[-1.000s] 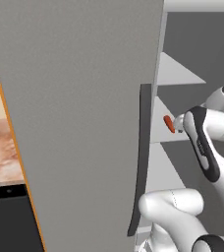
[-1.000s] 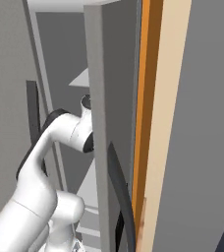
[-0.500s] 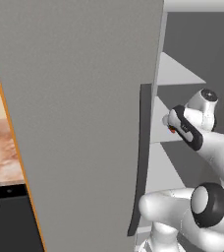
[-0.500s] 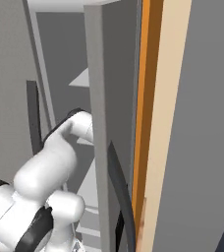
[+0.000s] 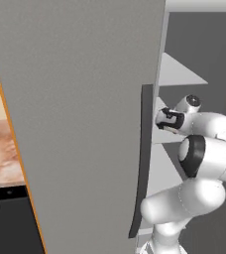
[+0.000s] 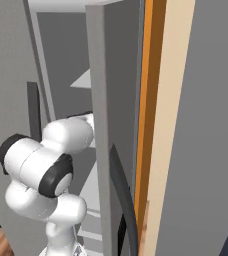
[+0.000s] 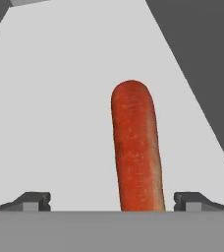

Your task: Take the bell pepper and carrot out of the freezer and place them in the tupperware container on the counter. Then put the tupperware containing the vegetables back in the freezer.

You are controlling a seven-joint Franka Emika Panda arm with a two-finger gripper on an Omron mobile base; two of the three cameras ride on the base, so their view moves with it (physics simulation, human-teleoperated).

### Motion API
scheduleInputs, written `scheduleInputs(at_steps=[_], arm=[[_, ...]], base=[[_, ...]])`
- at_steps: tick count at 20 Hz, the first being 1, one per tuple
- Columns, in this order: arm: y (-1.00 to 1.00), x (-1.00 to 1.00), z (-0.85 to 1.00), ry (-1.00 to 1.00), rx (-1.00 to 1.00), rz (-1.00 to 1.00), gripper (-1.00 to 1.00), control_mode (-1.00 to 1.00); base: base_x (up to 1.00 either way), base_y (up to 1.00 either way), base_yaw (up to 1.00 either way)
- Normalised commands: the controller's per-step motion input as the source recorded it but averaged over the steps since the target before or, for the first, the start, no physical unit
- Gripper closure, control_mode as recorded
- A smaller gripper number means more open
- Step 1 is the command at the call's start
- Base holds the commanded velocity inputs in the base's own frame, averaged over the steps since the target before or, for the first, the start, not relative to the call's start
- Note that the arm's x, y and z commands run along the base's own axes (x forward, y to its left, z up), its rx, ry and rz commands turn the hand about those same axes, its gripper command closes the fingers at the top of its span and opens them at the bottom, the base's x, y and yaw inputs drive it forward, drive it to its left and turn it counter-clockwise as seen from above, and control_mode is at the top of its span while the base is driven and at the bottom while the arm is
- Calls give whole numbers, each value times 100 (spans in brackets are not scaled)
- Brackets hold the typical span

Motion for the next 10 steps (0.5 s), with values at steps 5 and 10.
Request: scheduleInputs(at_steps=[5,10], arm=[[-35,57,-26,0,0,0,-100,-100],[-43,46,-22,0,0,0,-100,-100]], base=[[0,0,0],[0,0,0]])
